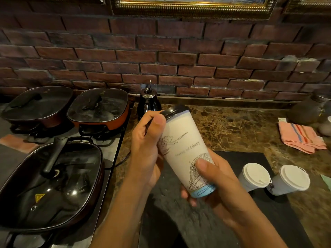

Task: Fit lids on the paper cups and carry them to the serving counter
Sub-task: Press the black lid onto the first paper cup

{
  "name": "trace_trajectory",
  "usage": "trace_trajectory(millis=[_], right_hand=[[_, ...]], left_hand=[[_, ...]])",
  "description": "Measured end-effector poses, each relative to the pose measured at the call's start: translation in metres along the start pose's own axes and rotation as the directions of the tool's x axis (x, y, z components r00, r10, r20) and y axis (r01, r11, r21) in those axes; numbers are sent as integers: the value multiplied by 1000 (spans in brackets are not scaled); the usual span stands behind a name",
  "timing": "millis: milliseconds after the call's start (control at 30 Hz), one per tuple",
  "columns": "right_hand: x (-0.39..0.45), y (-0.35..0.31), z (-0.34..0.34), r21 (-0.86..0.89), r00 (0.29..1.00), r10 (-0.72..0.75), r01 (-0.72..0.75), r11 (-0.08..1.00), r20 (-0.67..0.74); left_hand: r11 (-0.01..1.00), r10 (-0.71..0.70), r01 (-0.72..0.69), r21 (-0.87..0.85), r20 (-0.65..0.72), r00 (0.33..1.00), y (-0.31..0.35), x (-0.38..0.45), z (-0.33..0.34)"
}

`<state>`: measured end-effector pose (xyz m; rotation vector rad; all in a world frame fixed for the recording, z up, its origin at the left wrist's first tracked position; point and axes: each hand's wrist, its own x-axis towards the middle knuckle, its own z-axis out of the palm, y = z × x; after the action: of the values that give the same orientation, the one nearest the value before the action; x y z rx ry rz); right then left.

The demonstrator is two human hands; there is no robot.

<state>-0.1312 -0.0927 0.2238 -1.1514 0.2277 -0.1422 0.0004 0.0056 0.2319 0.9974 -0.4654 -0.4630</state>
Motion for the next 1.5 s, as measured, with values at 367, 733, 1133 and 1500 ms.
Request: trace_trajectory(millis=[367, 733, 1133, 1500], right_hand=[[1, 16, 7, -679, 906, -388, 179, 712, -168], [-4, 17, 9, 496, 980, 185, -194, 846, 68], [-7, 18, 16, -247, 963, -147, 89, 965, -228], [-6, 16, 17, -221, 969, -105, 55, 974, -225]], left_hand=[[996, -79, 76, -37, -70, 994, -10, -4, -10], [965, -127, 164, -206, 180, 975, -9, -8, -28], [990, -101, 105, -92, 45, 994, -7, -11, -25], [994, -96, 98, -49, 46, 994, -4, -13, -24]])
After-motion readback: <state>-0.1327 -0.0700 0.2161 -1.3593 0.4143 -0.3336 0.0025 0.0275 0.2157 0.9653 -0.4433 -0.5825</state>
